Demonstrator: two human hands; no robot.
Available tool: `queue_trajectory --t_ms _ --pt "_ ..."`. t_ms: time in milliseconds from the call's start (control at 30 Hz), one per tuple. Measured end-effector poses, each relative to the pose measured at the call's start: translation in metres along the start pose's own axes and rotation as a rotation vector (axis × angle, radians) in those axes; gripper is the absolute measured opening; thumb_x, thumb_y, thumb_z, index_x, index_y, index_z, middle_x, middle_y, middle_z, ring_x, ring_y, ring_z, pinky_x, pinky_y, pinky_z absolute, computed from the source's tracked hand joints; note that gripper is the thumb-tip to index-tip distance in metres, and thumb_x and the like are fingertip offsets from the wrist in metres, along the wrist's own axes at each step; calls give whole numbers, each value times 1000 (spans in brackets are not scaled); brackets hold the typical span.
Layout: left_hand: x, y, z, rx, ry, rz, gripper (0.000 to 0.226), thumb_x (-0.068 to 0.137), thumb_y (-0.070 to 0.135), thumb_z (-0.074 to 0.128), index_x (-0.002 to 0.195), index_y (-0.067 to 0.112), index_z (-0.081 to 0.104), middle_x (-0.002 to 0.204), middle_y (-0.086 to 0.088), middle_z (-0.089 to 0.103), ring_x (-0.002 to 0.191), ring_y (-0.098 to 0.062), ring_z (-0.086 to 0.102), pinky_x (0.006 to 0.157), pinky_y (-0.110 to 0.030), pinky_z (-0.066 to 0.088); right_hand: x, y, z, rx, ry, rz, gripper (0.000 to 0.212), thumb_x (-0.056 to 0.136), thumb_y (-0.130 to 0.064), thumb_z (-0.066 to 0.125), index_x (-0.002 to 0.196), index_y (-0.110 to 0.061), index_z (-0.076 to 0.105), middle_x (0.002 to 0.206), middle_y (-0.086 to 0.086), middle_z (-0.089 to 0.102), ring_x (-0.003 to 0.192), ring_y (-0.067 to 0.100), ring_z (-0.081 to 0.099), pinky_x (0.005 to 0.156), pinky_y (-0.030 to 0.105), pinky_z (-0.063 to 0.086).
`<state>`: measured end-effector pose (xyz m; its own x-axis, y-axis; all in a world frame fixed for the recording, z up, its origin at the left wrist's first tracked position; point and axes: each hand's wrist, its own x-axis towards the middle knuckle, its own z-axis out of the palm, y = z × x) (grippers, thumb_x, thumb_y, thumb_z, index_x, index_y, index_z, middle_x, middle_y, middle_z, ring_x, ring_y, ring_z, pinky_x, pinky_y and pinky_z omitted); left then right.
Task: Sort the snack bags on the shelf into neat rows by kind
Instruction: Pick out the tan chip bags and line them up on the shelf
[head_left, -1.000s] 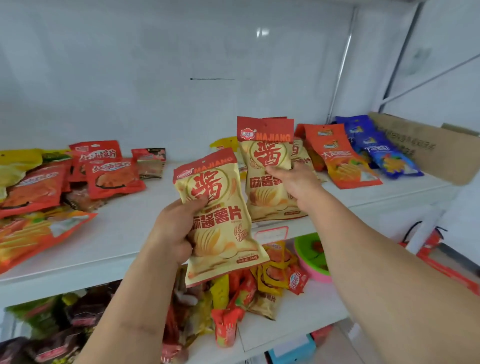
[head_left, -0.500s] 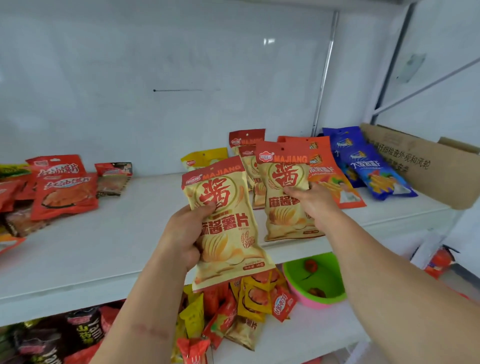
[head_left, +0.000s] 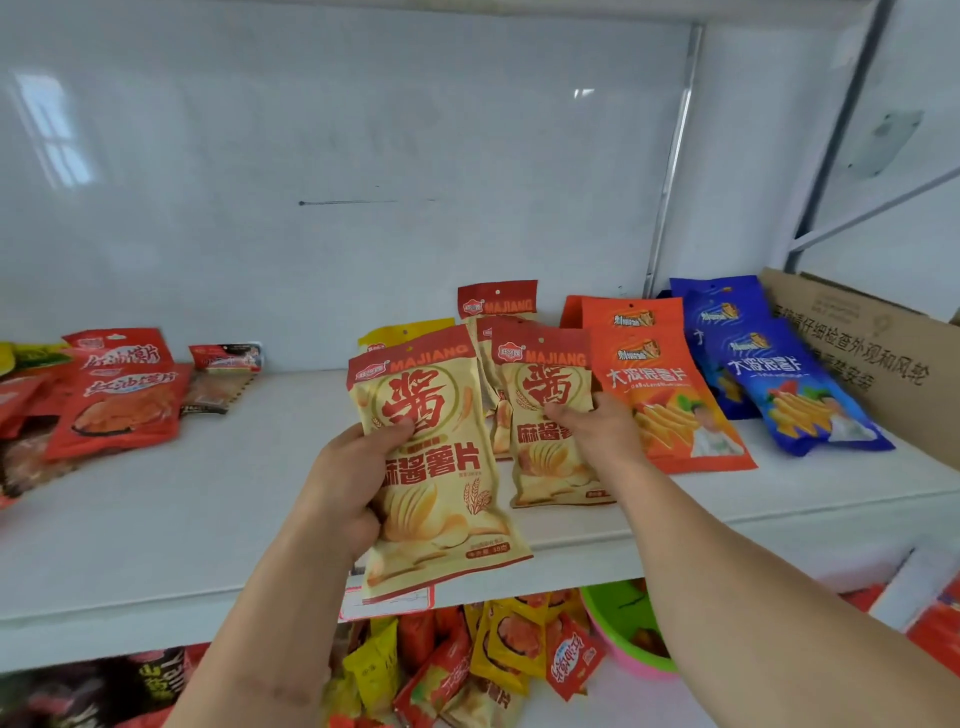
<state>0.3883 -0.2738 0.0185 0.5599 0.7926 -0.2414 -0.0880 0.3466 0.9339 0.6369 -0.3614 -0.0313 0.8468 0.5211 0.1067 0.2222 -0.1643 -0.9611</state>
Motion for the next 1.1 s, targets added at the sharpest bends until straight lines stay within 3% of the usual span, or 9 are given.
queue_trajectory --t_ms 200,400,567,667,767,833,933,1033,1100 --pt "-3 -13 21 -8 107 11 22 94 19 67 114 9 65 95 -14 78 86 -35 76 83 -57 59 27 11 5 -88 10 -37 37 77 -45 79 94 -17 63 88 -7 72 82 19 69 75 41 57" --pt "-5 -23 33 -17 188 18 22 94 18 67 114 9 65 95 -15 78 86 -35 76 81 -57 59 37 13 11 -203 10 -88 42 84 -46 72 103 -13 55 87 -8 61 82 20 61 60 29 41" --pt "2 -24 49 16 176 19 20 95 19 67 113 11 65 95 -13 79 84 -32 77 77 -51 61 46 14 16 -221 1 -78 49 83 -48 72 111 -12 53 96 -2 66 92 27 67 67 33 46" --pt "12 -24 67 26 130 23 18 95 16 67 112 10 66 95 -12 79 84 -30 77 72 -44 62 42 11 9 -204 -24 -94 65 84 -50 71 129 -10 49 115 3 67 103 26 65 70 32 45" --pt "25 -28 86 66 79 23 19 94 16 68 112 10 67 94 -11 79 83 -28 77 69 -42 62 34 4 -5 -187 -11 -84 74 89 -56 61 142 -8 42 137 7 57 121 27 57 84 32 43" --pt "37 -32 95 98 63 27 21 94 20 69 112 11 68 95 -9 79 85 -28 77 74 -47 63 28 3 -16 -206 22 -91 69 94 -60 48 140 -9 46 136 9 58 121 29 56 91 36 44" --pt "54 -37 103 133 100 49 21 92 29 71 107 15 70 94 -8 79 86 -30 76 79 -56 61 13 9 -27 -242 34 -119 71 94 -67 35 134 -11 51 129 6 61 116 27 58 88 36 45" --pt "69 -43 110 163 139 95 25 89 36 72 105 16 71 93 -7 79 84 -30 76 78 -56 61 -9 22 -27 -265 -12 -171 82 88 -77 31 139 -15 47 136 2 56 124 24 54 99 42 47" --pt "77 -46 116 178 153 139 23 89 36 72 102 17 71 93 -6 79 83 -28 76 77 -54 62 -20 29 -24 -281 -47 -192 80 86 -78 33 137 -19 48 133 0 56 122 22 53 98 43 48"
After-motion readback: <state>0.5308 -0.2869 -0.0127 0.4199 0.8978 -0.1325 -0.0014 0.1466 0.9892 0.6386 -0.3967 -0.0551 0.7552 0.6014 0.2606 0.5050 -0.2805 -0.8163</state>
